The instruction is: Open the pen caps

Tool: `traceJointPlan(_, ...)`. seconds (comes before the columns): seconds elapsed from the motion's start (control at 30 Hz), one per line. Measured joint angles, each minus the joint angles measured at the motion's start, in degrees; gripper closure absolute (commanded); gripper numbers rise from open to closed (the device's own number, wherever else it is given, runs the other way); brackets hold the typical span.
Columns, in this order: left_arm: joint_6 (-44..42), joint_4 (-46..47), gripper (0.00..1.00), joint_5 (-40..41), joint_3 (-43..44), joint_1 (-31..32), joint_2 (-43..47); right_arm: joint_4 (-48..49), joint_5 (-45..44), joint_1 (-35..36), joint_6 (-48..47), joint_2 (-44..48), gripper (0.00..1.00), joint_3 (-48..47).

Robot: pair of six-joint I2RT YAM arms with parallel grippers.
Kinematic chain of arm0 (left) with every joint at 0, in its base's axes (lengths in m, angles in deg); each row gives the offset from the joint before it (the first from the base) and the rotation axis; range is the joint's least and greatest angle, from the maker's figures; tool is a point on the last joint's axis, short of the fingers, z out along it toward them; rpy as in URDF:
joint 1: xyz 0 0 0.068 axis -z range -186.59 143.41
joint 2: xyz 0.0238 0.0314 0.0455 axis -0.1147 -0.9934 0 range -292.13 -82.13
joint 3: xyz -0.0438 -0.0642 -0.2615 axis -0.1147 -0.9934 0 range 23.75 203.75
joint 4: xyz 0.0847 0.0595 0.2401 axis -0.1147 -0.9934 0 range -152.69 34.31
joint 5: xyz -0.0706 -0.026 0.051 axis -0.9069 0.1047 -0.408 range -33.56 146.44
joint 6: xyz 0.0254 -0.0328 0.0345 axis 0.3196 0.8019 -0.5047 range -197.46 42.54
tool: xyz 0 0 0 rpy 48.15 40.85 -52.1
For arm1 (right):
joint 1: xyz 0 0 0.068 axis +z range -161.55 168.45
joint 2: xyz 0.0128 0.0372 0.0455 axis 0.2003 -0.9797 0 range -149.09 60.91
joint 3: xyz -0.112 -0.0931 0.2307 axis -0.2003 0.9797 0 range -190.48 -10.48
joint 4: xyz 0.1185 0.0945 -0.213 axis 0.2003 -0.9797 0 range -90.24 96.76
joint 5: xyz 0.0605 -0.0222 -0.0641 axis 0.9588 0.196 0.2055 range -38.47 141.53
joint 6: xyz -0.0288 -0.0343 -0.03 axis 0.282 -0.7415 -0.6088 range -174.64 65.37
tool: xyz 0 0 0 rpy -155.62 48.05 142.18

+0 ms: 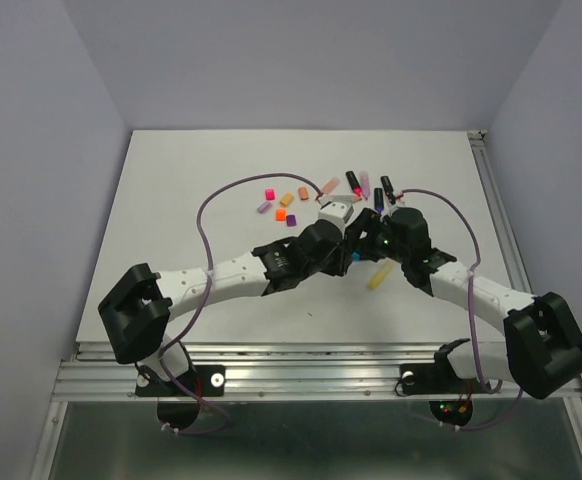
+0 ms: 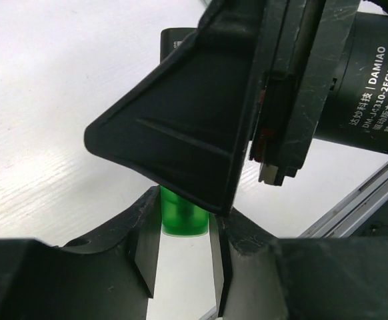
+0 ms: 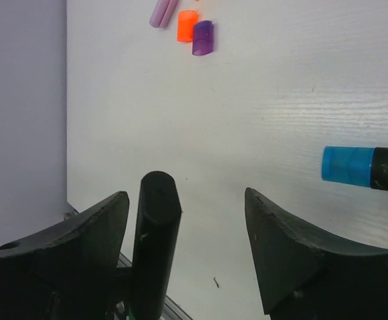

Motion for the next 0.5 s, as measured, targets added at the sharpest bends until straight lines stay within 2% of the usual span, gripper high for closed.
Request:
traceJointPlan(0.07,0.0,0.0,1.0,0.0,0.0,0.2,0.0,0.3,-0.1,0.7,0.0,-0.3,0.36,-0.4)
traceJointPlan(0.17,0.0,0.3,1.0,0.0,0.0,0.3,0.0,1.3,-0.2,1.1,-0.3,-0.7,0.55,-0.7)
traceJointPlan(0.23,0.0,0.4,1.0,0.0,0.0,0.2,0.0,1.7,-0.2,1.3,-0.2,-1.2,0.62,-1.0)
traceJointPlan(0.33,0.1,0.2,1.0,0.1,0.0,0.2,-0.2,2.3,0.2,1.4,0.4,-2.0,0.82,-1.3)
traceJointPlan(0.4,0.3,0.3,1.0,0.2,0.0,0.2,-0.7,3.0,0.4,1.6,0.5,-2.2,0.99,-1.7)
traceJointPlan(0.5,0.4,0.3,1.0,0.3,0.0,0.2,-0.7,3.0,0.3,1.7,0.2,-2.2,0.99,-1.8)
